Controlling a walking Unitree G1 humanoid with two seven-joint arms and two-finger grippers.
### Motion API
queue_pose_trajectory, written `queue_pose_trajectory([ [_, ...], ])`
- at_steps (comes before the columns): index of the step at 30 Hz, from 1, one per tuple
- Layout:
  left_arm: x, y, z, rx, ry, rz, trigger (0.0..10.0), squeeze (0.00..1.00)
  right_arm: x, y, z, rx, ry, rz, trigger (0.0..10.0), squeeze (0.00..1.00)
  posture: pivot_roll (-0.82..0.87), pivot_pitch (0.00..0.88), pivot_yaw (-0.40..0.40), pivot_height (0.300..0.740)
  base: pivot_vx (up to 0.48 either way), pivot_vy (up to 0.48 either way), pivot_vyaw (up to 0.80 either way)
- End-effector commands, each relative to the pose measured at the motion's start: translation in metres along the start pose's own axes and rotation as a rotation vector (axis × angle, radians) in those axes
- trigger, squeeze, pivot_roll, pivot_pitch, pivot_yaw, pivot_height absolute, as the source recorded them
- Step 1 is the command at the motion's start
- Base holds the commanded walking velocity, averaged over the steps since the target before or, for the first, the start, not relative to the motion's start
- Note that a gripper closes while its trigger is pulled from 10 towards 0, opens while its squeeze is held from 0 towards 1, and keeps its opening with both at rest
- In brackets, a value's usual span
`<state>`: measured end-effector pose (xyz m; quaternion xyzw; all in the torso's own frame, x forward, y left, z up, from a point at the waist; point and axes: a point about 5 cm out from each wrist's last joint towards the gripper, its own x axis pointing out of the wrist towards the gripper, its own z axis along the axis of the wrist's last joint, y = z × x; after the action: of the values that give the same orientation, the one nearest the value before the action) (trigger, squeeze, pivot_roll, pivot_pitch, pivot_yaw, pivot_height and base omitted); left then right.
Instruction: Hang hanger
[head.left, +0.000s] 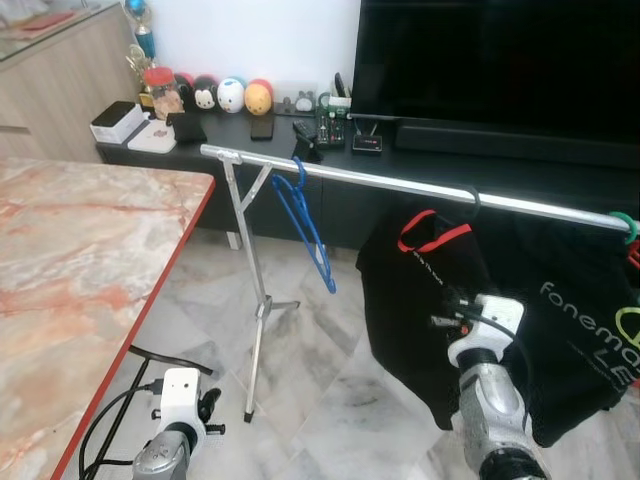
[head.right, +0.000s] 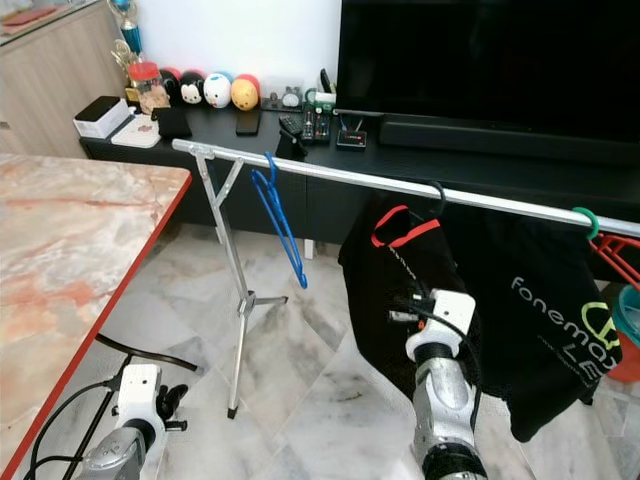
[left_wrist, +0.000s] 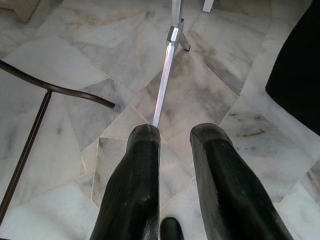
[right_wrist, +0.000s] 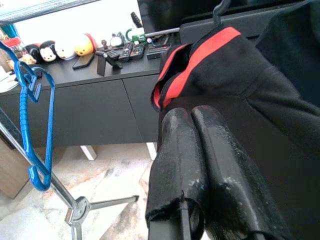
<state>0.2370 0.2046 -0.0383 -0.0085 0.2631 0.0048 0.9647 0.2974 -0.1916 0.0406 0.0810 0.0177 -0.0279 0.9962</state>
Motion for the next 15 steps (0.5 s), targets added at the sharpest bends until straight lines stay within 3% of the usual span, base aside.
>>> queue_pose_trajectory([
  [1, -0.002, -0.001, -0.004, 0.004, 0.007, -0.011, 10.0, 0.00, -0.001, 0.000, 0.001, -0.007, -0.007, -0.007, 10.0, 0.00, 0.06, 0.000, -0.012, 0.740, 0.345, 0.000, 0.00],
  [15, -0.006, -0.004, -0.014, 0.016, 0.052, -0.030, 10.0, 0.00, 0.007, 0.012, 0.009, -0.014, -0.023, 0.010, 10.0, 0.00, 0.06, 0.000, -0.013, 0.740, 0.341, 0.000, 0.00],
])
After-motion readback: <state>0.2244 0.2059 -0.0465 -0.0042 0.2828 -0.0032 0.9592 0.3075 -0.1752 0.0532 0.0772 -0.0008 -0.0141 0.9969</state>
